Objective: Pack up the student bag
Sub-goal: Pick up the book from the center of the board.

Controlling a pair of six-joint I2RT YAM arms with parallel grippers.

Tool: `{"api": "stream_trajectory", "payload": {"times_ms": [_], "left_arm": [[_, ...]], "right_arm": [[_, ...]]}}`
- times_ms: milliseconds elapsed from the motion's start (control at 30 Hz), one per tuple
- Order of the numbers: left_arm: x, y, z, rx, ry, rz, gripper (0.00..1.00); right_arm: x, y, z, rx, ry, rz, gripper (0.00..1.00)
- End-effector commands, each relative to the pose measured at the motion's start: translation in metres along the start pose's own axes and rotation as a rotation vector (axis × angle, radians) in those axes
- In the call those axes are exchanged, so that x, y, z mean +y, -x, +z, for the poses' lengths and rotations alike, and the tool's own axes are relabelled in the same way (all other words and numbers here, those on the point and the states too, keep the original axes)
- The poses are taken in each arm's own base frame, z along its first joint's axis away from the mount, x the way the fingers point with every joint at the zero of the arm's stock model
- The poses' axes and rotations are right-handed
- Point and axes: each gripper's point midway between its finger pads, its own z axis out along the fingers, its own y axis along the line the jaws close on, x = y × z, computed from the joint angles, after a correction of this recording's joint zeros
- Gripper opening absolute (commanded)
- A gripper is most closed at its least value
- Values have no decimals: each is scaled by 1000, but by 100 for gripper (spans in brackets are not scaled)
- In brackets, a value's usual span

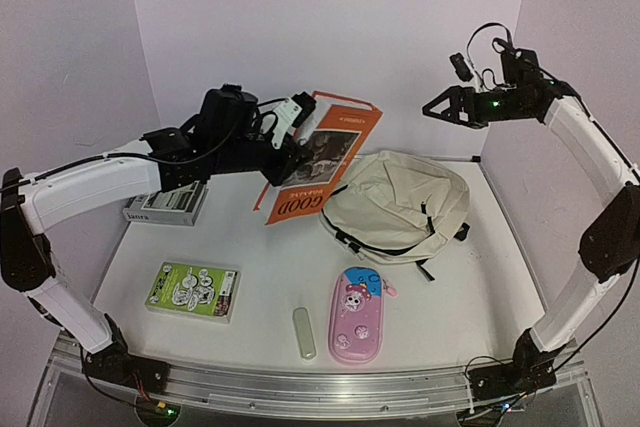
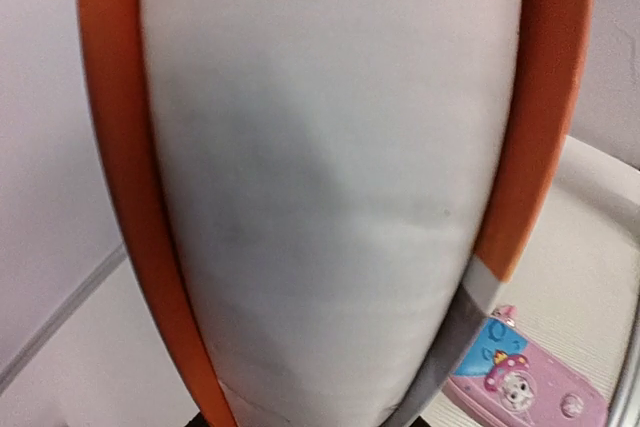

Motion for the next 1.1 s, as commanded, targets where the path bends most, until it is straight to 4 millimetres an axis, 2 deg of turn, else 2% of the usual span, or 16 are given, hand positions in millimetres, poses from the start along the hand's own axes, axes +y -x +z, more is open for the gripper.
{"api": "stream_trajectory", "payload": {"times_ms": [0, 133, 400, 633, 800, 933, 1000, 1067], "left_arm": [[-50, 9, -29, 25, -301, -142, 28], [-67, 10, -36, 37, -422, -167, 29], [-95, 2, -37, 74, -595, -175, 28], [-113, 6, -41, 65, -727, -180, 30], [-123, 10, -44, 58, -811, -185, 32], [-130, 11, -45, 54, -865, -196, 33], [-130, 13, -46, 50, -874, -198, 35], [-131, 13, -46, 50, -882, -199, 35]], "right_arm": [[31, -23, -25, 94, 51, -199, 98], [53, -42, -28, 154, 114, -255, 98], [105, -90, -32, 323, 259, -414, 98], [135, -113, -26, 379, 339, -462, 98], [142, -141, -15, 466, 380, -484, 98], [145, -151, -7, 500, 390, -500, 98], [147, -151, -5, 504, 395, -501, 94], [149, -153, -4, 508, 401, -501, 84]]}}
